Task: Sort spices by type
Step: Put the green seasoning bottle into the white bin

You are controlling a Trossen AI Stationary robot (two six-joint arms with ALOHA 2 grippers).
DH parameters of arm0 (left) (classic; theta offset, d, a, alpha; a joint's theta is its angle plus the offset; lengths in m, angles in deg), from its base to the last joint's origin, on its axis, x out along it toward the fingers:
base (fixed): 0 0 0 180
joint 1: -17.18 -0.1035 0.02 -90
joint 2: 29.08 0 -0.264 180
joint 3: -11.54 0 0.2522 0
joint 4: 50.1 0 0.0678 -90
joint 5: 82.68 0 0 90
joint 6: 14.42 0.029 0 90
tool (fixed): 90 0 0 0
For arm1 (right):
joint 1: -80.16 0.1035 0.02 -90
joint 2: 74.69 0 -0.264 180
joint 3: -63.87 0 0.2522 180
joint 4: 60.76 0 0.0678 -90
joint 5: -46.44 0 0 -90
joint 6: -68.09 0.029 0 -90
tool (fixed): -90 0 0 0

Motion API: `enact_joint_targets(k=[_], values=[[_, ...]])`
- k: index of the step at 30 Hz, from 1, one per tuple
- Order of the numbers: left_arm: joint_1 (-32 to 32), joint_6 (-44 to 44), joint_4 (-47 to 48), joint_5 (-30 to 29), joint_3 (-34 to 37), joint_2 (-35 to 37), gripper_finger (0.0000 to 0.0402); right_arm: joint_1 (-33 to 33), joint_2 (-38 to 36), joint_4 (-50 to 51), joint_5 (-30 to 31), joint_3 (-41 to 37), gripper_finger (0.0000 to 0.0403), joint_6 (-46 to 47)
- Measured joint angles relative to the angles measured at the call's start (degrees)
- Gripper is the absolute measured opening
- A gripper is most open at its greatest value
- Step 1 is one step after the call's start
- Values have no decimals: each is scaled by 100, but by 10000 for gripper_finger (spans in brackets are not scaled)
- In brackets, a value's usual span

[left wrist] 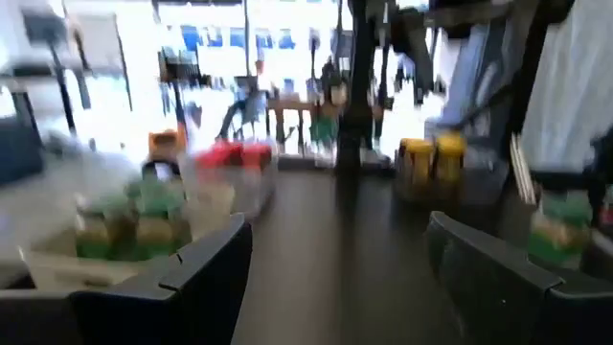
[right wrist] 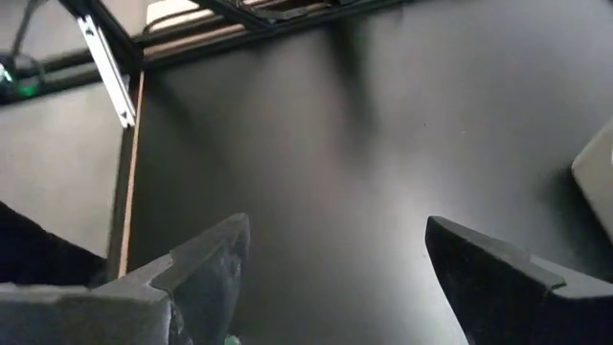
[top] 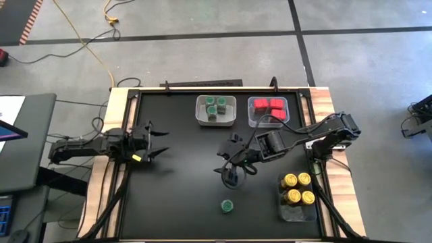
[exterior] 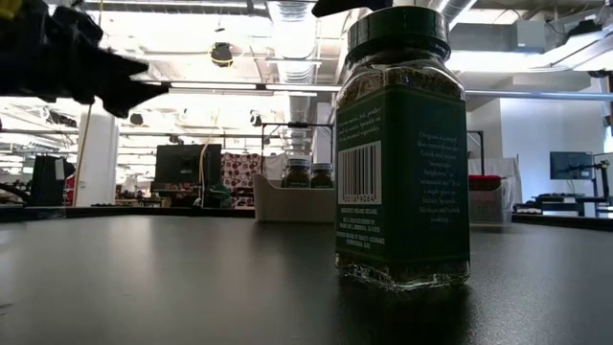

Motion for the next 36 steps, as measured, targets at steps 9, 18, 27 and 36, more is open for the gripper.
enact_joint_targets(k=[9,18,27,36], values=[[11,-464,295,296,-72,-96,297,0,0,57,0,0,344,-1204],[11,-438,336,295,-70,-100,297,31,0,364,-22,0,344,-3165],[10,-412,351,292,-66,-99,297,320,0,877,-37,0,344,-4922],[11,-412,353,292,-66,-98,297,881,0,823,55,0,344,-7277]])
